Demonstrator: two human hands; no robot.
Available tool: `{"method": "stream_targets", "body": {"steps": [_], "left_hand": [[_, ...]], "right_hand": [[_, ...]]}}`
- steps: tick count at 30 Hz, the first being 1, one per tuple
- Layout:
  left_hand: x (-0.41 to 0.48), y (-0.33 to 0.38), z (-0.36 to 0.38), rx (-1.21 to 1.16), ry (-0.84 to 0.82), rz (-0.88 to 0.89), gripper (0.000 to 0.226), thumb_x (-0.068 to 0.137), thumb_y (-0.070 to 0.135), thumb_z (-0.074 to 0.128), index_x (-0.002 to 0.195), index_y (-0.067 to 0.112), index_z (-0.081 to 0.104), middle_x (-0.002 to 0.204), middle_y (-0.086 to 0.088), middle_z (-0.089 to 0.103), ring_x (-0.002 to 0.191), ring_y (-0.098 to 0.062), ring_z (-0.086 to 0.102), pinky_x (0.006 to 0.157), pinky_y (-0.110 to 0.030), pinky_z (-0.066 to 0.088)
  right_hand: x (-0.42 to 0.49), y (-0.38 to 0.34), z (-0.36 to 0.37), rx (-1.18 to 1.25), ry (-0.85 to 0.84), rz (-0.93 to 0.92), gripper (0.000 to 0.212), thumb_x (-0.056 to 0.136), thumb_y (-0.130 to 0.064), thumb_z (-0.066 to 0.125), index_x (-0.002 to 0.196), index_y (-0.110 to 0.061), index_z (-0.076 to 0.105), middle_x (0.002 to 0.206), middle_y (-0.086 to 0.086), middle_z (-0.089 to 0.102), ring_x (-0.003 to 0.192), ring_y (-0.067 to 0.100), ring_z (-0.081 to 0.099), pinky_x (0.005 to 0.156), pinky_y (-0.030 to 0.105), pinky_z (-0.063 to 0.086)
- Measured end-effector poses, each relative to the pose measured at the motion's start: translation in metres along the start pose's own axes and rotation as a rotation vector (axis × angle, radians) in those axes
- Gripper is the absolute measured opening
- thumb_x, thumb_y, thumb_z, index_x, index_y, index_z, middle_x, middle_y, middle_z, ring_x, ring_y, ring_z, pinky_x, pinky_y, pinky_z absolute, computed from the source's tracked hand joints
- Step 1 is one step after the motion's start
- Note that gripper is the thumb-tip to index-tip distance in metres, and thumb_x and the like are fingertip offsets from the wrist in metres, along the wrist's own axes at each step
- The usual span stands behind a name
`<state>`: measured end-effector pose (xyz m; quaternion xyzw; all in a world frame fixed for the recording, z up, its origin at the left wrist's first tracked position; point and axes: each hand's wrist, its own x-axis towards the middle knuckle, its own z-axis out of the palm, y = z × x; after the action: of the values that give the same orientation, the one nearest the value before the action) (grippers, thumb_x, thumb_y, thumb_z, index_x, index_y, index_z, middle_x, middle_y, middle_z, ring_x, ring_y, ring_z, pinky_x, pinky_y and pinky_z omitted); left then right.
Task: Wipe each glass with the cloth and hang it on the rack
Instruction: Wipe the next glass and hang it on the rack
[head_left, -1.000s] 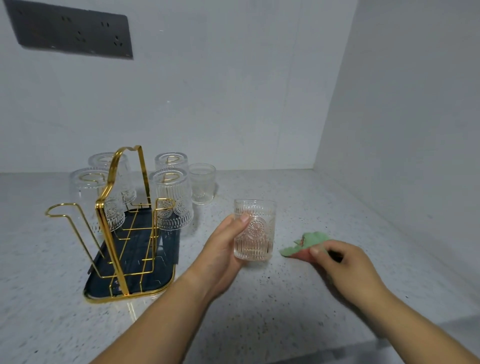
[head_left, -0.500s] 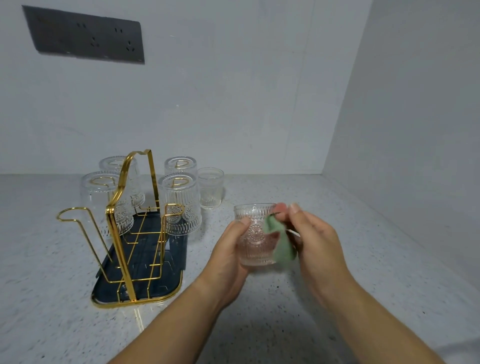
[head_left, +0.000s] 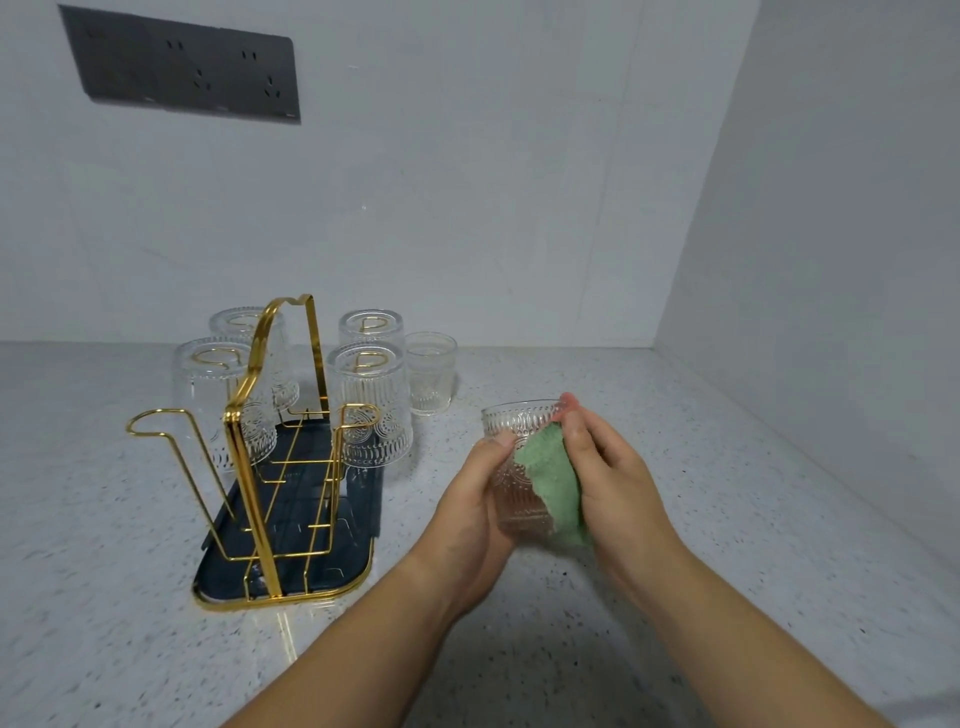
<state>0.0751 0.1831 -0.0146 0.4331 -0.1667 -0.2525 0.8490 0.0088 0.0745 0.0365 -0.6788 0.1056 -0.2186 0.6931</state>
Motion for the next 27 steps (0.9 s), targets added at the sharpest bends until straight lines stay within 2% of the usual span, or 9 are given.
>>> {"method": "stream_targets", "body": {"steps": [3, 6, 8, 11, 16, 18, 20, 24, 27], "left_hand": [[-0.004, 0.002, 0.004, -0.040, -0.024, -0.003, 0.049, 0.099, 0.041, 0.047, 0.127, 0.013, 0.076, 0.133, -0.017, 0.072, 0.125, -0.031, 0.068, 0.106, -0.048, 0.049], [-0.002, 0.003, 0.001, -0.002, 0.043, 0.029, 0.063, 0.101, 0.053, 0.052, 0.145, 0.009, 0.060, 0.142, -0.014, 0.067, 0.134, -0.028, 0.063, 0.113, -0.046, 0.044], [-0.002, 0.003, -0.002, -0.028, 0.051, 0.007, 0.092, 0.088, 0.068, 0.068, 0.153, 0.006, 0.046, 0.146, -0.017, 0.063, 0.136, -0.031, 0.061, 0.115, -0.049, 0.044], [-0.002, 0.003, -0.006, -0.077, 0.022, -0.018, 0.101, 0.079, 0.070, 0.077, 0.152, 0.008, 0.048, 0.147, -0.021, 0.061, 0.137, -0.036, 0.059, 0.120, -0.053, 0.041], [-0.002, -0.001, 0.001, 0.053, 0.006, -0.029, 0.077, 0.092, 0.063, 0.063, 0.148, 0.012, 0.055, 0.143, -0.017, 0.065, 0.134, -0.035, 0.062, 0.118, -0.061, 0.040], [-0.003, -0.002, 0.008, 0.000, 0.001, -0.052, 0.066, 0.095, 0.059, 0.056, 0.145, 0.015, 0.061, 0.143, -0.015, 0.066, 0.135, -0.033, 0.061, 0.119, -0.060, 0.039], [-0.005, 0.000, 0.009, -0.061, 0.024, -0.058, 0.059, 0.101, 0.054, 0.046, 0.139, 0.015, 0.067, 0.142, -0.014, 0.067, 0.135, -0.031, 0.062, 0.122, -0.055, 0.037], [-0.007, 0.010, 0.002, -0.144, 0.008, -0.063, 0.069, 0.105, 0.058, 0.034, 0.139, 0.008, 0.067, 0.143, -0.017, 0.065, 0.136, -0.029, 0.061, 0.124, -0.046, 0.034], [-0.008, 0.011, -0.003, -0.184, -0.057, -0.060, 0.078, 0.095, 0.061, 0.058, 0.144, 0.001, 0.060, 0.141, -0.021, 0.066, 0.132, -0.032, 0.064, 0.118, -0.047, 0.043]], "right_hand": [[0.003, 0.002, 0.008, -0.208, -0.057, -0.056, 0.043, 0.106, -0.047, 0.037, 0.147, -0.039, 0.049, 0.142, -0.019, 0.057, 0.124, -0.008, 0.056, 0.094, 0.006, 0.044], [-0.001, 0.011, 0.014, -0.307, -0.121, -0.089, 0.067, 0.096, -0.068, 0.025, 0.158, -0.043, 0.023, 0.161, -0.012, 0.039, 0.145, 0.006, 0.041, 0.122, 0.032, 0.033], [-0.010, 0.024, 0.016, -0.344, -0.188, -0.122, 0.079, 0.087, -0.085, 0.022, 0.157, -0.052, 0.004, 0.167, -0.015, 0.025, 0.151, 0.006, 0.032, 0.126, 0.039, 0.027], [-0.024, 0.041, 0.016, -0.371, -0.227, -0.193, 0.081, 0.087, -0.085, 0.024, 0.155, -0.054, -0.006, 0.169, -0.019, 0.016, 0.153, 0.001, 0.022, 0.127, 0.040, 0.025], [-0.004, 0.004, 0.010, -0.306, -0.088, -0.052, 0.071, 0.091, -0.076, 0.018, 0.154, -0.045, 0.025, 0.141, -0.005, 0.060, 0.127, 0.014, 0.060, 0.114, 0.045, 0.044], [0.012, -0.010, 0.008, -0.262, -0.007, -0.112, 0.056, 0.100, -0.061, 0.020, 0.144, -0.036, 0.046, 0.118, -0.013, 0.070, 0.111, 0.004, 0.067, 0.111, 0.040, 0.047], [0.013, -0.009, 0.015, -0.266, -0.008, -0.149, 0.052, 0.103, -0.057, 0.022, 0.146, -0.036, 0.043, 0.122, -0.017, 0.066, 0.104, -0.010, 0.064, 0.107, 0.025, 0.049], [-0.012, 0.028, 0.022, -0.351, -0.148, -0.181, 0.066, 0.097, -0.067, 0.022, 0.157, -0.051, -0.001, 0.165, -0.021, 0.021, 0.140, -0.014, 0.035, 0.117, 0.018, 0.034], [-0.029, 0.040, 0.017, -0.476, -0.217, -0.196, 0.071, 0.094, -0.059, 0.022, 0.150, -0.048, -0.021, 0.152, -0.042, -0.002, 0.135, -0.033, 0.004, 0.109, -0.004, 0.011]]}}
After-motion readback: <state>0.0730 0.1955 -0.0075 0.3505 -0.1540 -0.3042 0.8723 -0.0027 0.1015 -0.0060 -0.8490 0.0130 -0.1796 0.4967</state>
